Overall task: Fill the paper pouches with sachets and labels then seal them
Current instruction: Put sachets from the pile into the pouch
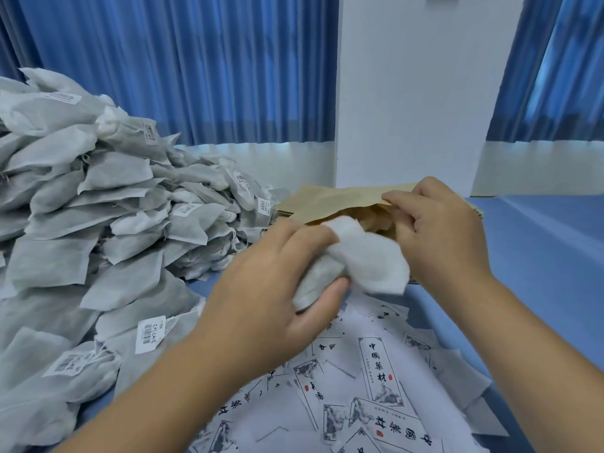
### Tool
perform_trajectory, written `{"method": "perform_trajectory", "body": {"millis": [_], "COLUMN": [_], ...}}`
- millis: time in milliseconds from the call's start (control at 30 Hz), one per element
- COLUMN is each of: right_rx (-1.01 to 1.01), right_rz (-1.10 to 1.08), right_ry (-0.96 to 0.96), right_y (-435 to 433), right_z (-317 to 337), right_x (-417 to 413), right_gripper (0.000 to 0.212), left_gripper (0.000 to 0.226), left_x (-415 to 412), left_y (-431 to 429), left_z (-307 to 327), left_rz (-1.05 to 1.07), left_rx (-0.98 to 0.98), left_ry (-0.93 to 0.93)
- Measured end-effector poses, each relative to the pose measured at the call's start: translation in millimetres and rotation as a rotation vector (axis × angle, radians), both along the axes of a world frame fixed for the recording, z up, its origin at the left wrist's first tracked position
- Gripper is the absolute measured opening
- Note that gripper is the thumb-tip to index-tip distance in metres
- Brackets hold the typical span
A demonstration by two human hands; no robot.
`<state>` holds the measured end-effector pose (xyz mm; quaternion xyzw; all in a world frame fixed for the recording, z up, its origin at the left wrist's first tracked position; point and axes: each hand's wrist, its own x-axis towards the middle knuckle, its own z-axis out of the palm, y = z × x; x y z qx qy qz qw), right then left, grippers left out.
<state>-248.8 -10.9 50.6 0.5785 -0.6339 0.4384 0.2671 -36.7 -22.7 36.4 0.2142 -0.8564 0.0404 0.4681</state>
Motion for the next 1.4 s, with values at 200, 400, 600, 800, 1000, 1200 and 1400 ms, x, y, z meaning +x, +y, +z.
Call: {"method": "perform_trajectory", "body": {"millis": [200, 400, 600, 800, 1000, 1200, 1400], "right_rx": [0.000, -0.013, 0.013, 0.001, 0.003, -0.016, -0.027], "right_rz": [0.028, 0.063, 0.067, 0.104, 0.136, 0.153, 0.165], "right_ry": [-0.006, -0.016, -0.034, -0.059, -0.077, -0.115, -0.125], "right_y": [2, 1, 0, 1, 0, -1, -1], "right_z": [2, 5, 5, 7, 7, 8, 8], "right_x": [2, 7, 9, 12, 13, 8, 7], "right_gripper": [0.020, 0.017, 0.017, 0.018, 0.018, 0.022, 0.021], "left_gripper": [0.031, 0.033, 0.022, 0.022, 0.033, 0.015, 0.022], "left_x": [-42, -60, -71, -72, -69, -54, -51], "left_y": [-6, -21, -19, -23, -20, -26, -32], "left_z": [-4, -3, 2, -2, -25, -29, -27], "left_rz": [0.337, 0.429, 0.469, 0.347, 0.201, 0.323, 0.340], "left_rx": [-0.139, -0.180, -0.157, -0.188, 0.126, -0.296, -0.227], "left_ry": [-0.077, -0.111, -0.042, -0.040, -0.146, -0.146, -0.191]}}
